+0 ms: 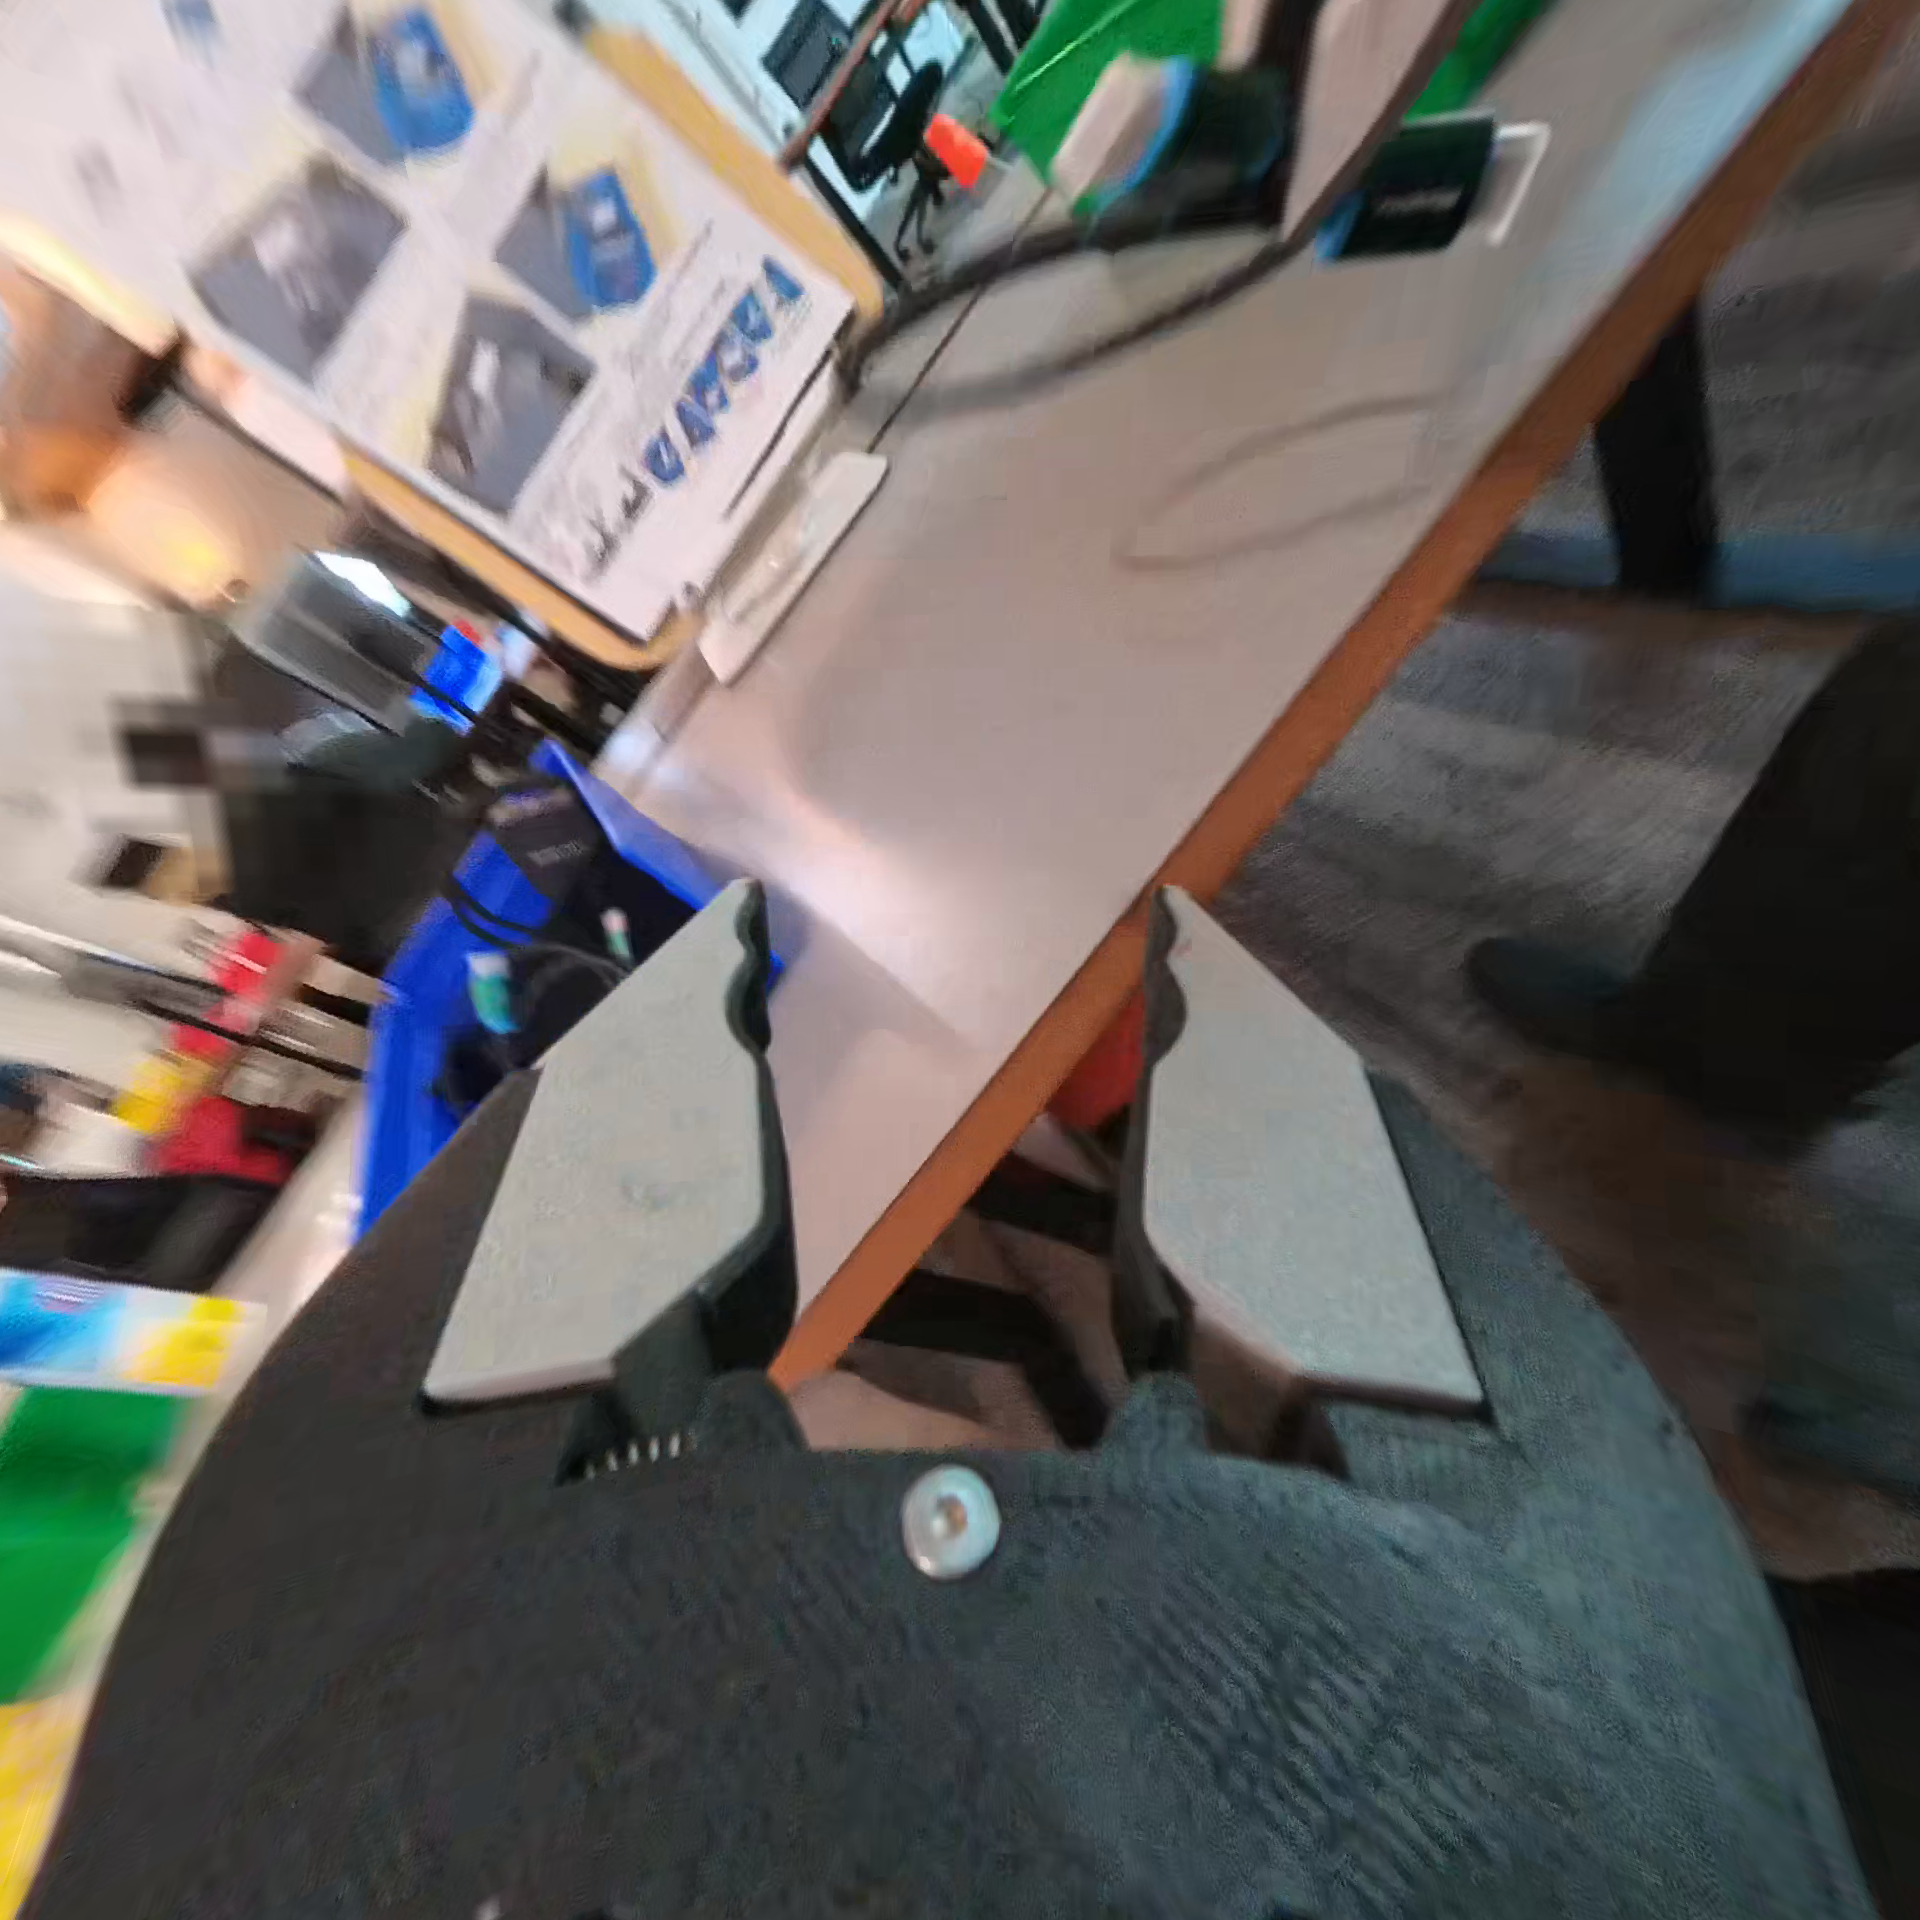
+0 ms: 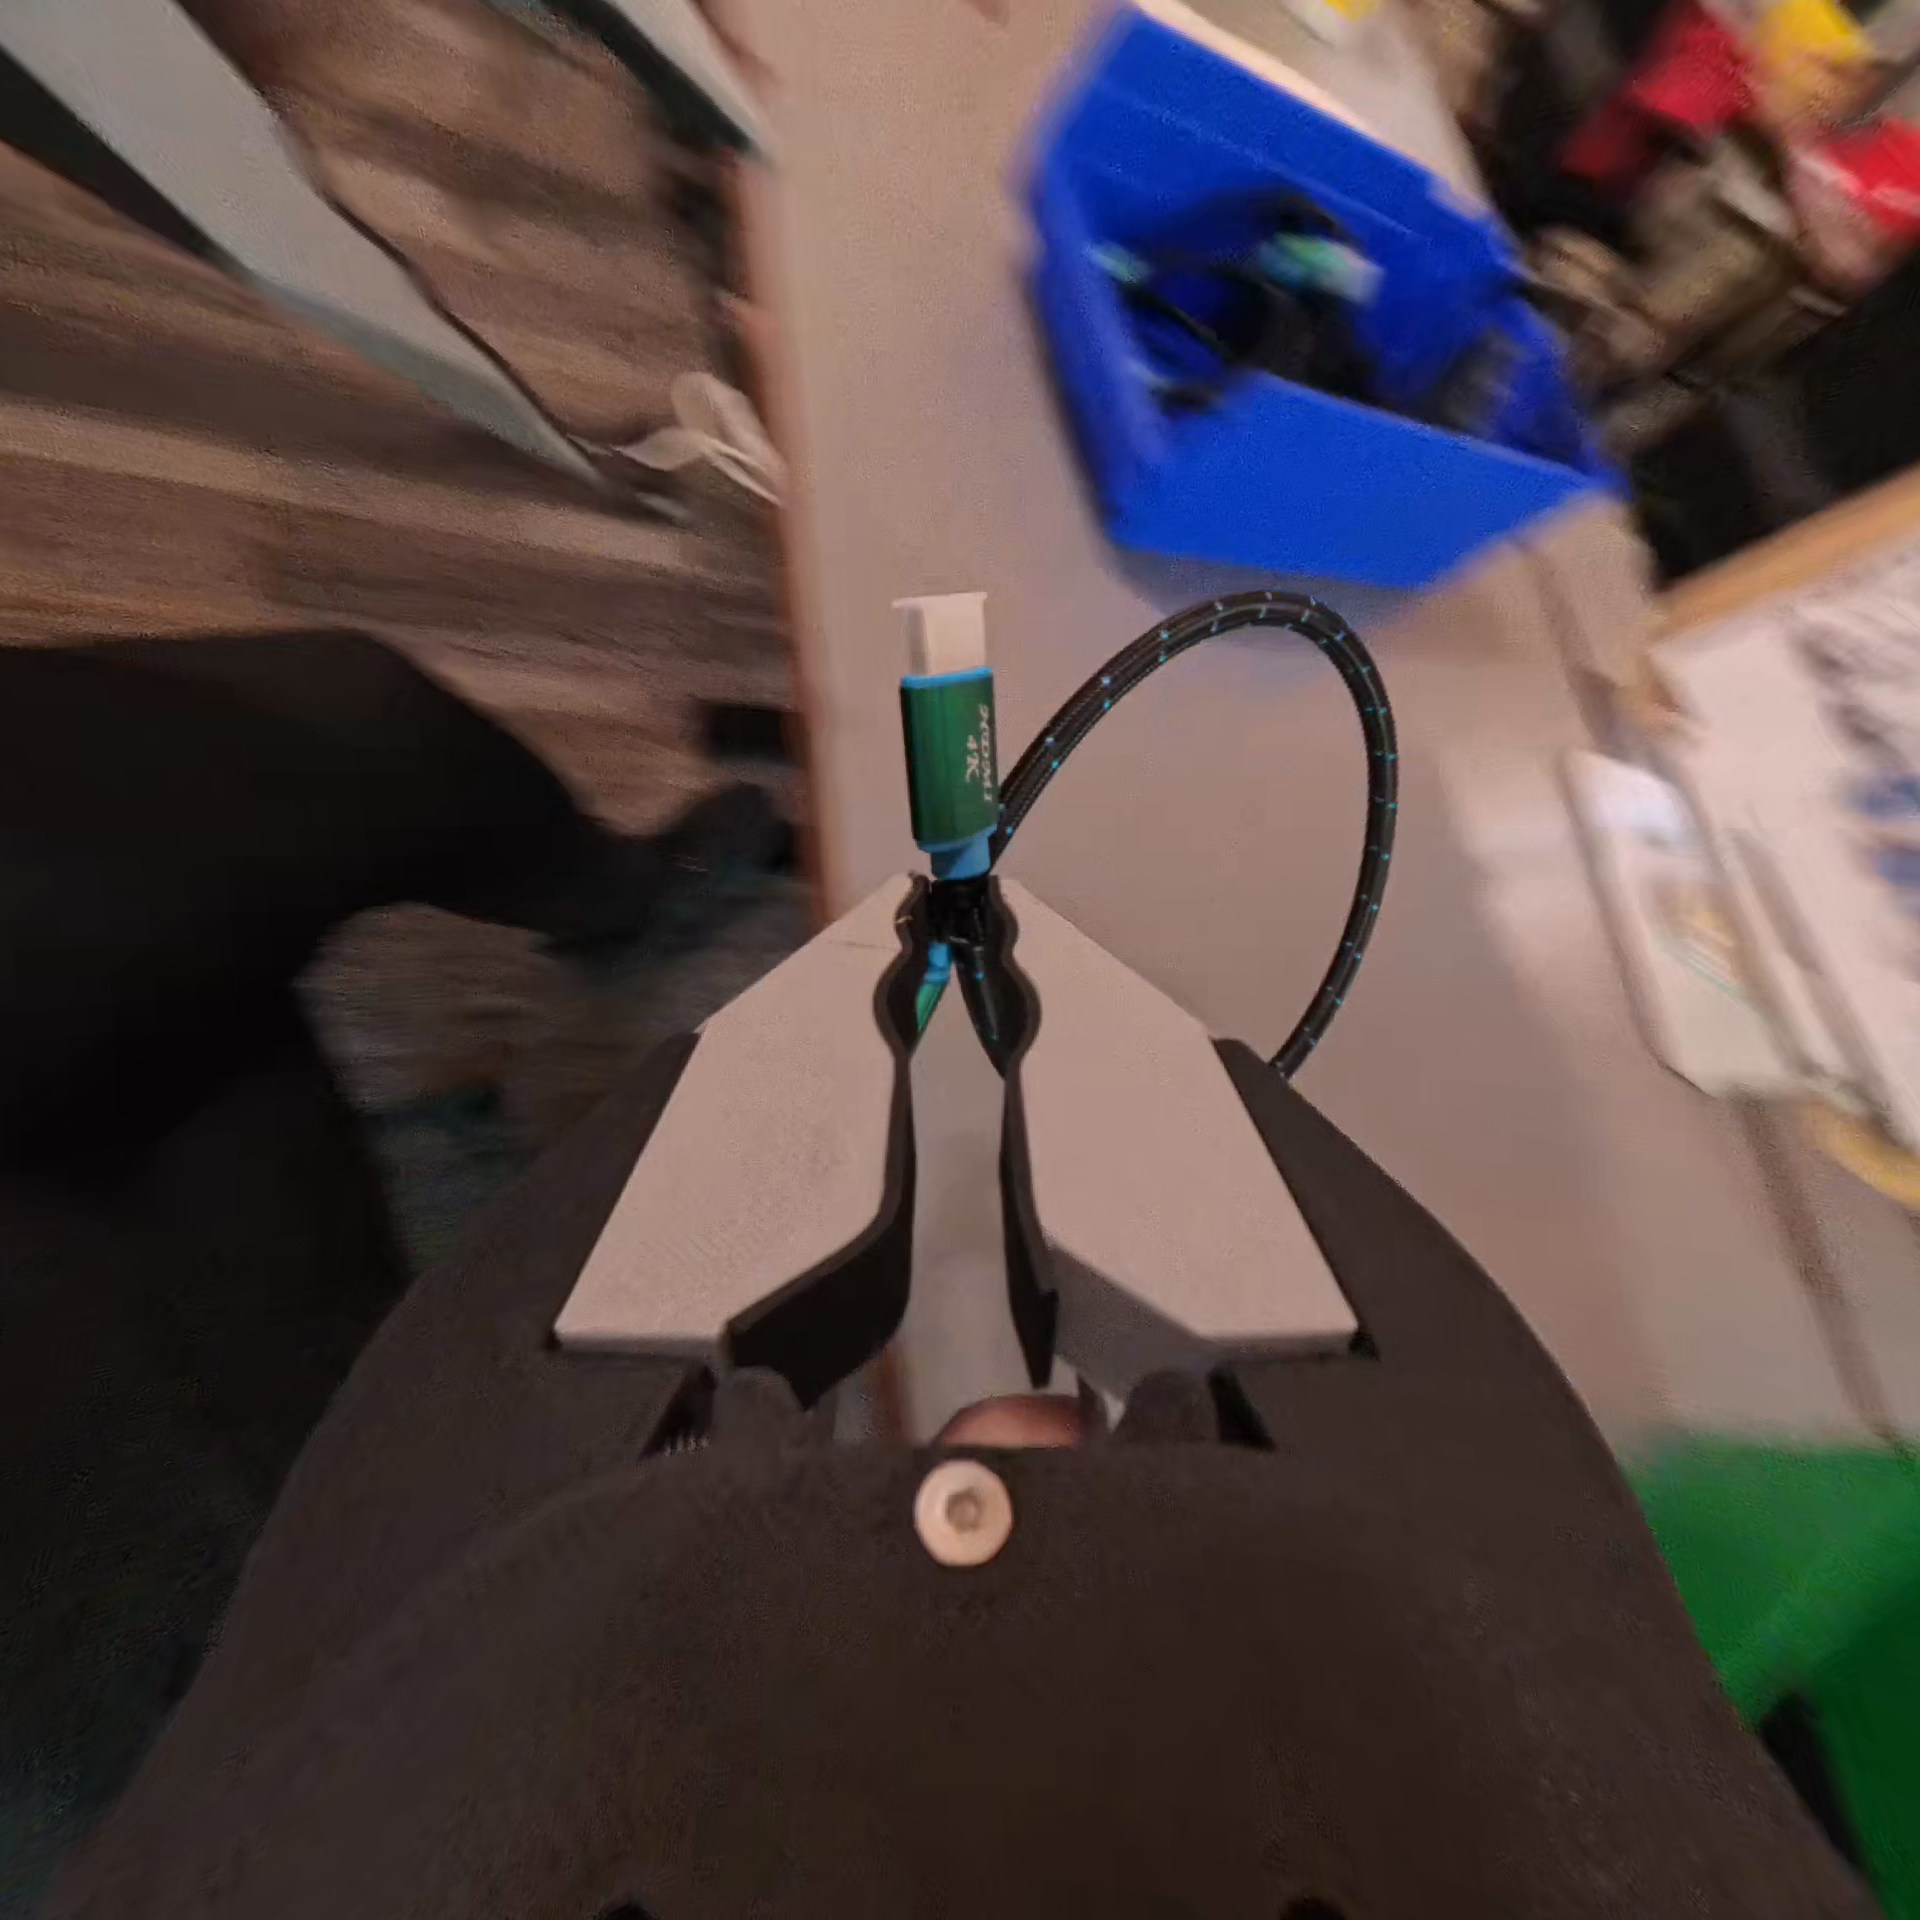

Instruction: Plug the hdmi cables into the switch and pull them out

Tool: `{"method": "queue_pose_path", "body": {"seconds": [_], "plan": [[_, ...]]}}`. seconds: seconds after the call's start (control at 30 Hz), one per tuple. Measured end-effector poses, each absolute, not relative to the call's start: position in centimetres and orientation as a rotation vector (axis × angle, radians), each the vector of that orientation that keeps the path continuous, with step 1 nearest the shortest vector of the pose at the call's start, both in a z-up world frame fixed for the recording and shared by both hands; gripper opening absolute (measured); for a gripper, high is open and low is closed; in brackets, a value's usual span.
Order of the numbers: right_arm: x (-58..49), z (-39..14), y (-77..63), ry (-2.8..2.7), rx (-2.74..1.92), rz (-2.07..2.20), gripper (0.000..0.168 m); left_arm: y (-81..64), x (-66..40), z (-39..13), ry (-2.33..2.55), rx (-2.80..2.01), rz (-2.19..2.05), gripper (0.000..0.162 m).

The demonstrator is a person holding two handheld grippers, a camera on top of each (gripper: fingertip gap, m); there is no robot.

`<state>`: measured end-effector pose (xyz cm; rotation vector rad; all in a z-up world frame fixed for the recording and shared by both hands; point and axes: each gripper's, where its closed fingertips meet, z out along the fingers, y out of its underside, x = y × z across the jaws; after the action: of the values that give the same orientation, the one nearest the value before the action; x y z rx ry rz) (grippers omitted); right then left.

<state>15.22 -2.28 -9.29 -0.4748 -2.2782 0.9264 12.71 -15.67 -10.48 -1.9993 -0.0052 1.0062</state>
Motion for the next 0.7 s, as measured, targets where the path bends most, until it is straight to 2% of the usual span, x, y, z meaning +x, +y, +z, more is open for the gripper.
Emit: {"method": "queue_pose_path", "body": {"seconds": [0.07,0.23,0.3,0.37,0.5,0.6,0.7], "plan": [[11.1,-10.2,2.6,-2.212,-0.604,0.724,0.007,-16.4,8.5,-10.5,-0.158,-1.954,0.887,0.070],[3.5,-19.6,10.6,-2.377,-1.012,0.368,0.011,-18.7,-3.4,-10.8,-0.355,-1.928,0.842,0.065],[1.0,-21.1,13.2,-2.332,-1.058,0.250,0.026,-18.6,-7.5,-9.3,-0.360,-1.924,0.877,0.064],[-1.2,-20.3,14.6,-2.245,-1.058,0.249,0.036,-17.9,-11.3,-7.2,-0.349,-1.920,0.906,0.064],[-3.8,-16.0,12.1,-2.182,-1.024,0.627,0.038,-16.2,-18.9,-4.6,-0.320,-1.990,0.989,0.061],[-5.1,-13.5,10.5,-2.151,-0.951,0.836,0.036,-14.3,-23.4,-6.4,-0.245,-2.180,0.916,0.058],[-5.0,-13.7,10.5,-2.152,-0.930,0.930,0.036,-13.0,-27.2,-8.1,-0.145,-2.324,0.804,0.046]]}}
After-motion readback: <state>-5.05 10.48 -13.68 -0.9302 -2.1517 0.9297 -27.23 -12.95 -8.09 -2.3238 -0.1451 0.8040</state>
